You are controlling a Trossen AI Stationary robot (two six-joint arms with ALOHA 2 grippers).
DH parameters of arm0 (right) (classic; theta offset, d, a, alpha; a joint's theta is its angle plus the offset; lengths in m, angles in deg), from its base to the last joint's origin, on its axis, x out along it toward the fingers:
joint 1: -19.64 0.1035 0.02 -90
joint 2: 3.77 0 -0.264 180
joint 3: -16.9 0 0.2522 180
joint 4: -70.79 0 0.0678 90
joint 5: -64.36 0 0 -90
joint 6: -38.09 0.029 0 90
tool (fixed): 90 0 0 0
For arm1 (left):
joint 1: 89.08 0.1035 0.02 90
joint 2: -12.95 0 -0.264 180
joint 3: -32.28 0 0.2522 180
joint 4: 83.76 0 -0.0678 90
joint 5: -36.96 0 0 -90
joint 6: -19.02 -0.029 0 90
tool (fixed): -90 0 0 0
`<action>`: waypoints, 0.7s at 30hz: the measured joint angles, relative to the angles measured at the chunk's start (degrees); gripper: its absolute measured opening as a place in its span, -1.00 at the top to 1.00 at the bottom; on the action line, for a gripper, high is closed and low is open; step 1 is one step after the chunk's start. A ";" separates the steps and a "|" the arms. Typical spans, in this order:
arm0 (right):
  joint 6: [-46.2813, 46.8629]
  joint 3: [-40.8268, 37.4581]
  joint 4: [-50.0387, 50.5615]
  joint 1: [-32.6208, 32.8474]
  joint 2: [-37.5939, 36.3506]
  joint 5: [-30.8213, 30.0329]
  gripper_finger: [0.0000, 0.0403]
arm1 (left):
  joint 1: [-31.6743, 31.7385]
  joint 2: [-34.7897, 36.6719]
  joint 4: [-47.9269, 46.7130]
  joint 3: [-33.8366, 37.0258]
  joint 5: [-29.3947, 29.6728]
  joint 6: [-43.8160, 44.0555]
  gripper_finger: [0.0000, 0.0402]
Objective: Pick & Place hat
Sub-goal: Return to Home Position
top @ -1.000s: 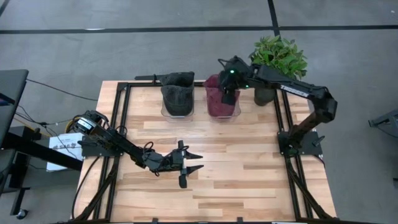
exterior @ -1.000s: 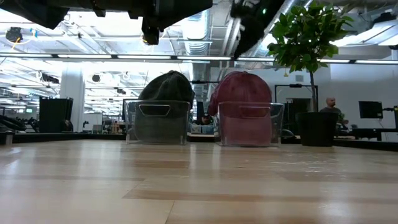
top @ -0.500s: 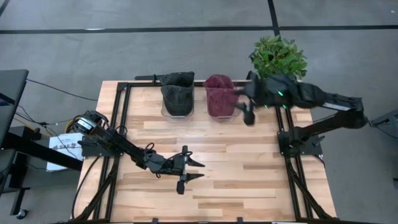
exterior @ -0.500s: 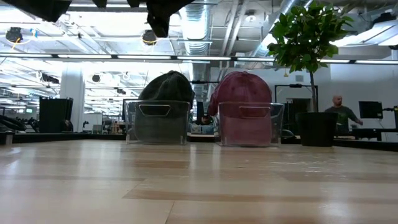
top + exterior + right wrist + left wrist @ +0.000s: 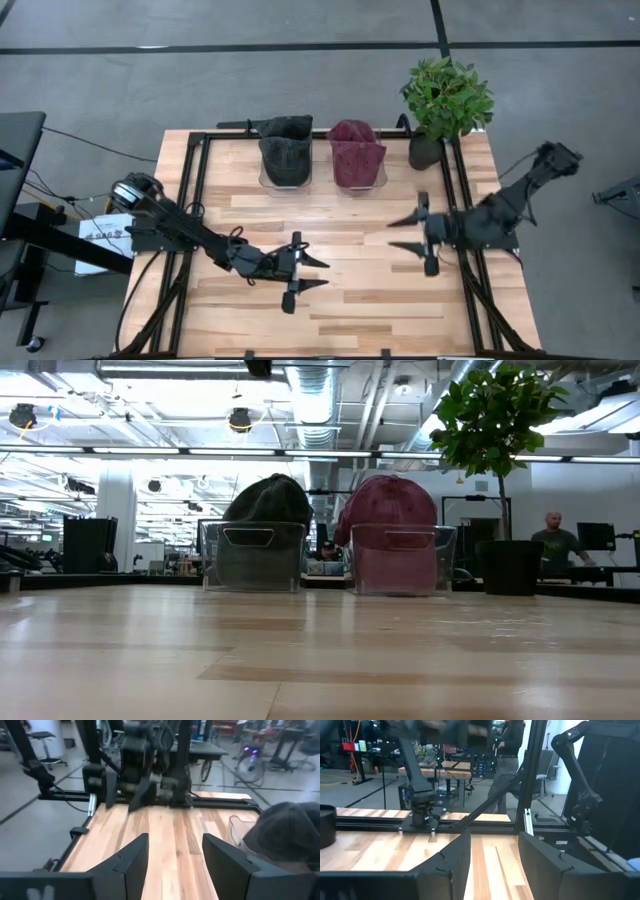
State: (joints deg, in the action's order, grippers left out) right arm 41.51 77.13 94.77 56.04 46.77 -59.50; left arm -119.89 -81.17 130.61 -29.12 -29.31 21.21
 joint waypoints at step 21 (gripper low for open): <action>1.62 -16.74 -13.64 21.35 -0.02 -17.28 0.12 | 6.77 31.81 -24.51 12.42 0.15 2.42 0.19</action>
State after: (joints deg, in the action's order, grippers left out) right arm 43.13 60.39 81.13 77.39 46.75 -76.78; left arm -113.12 -49.36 106.10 -16.69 -29.16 23.64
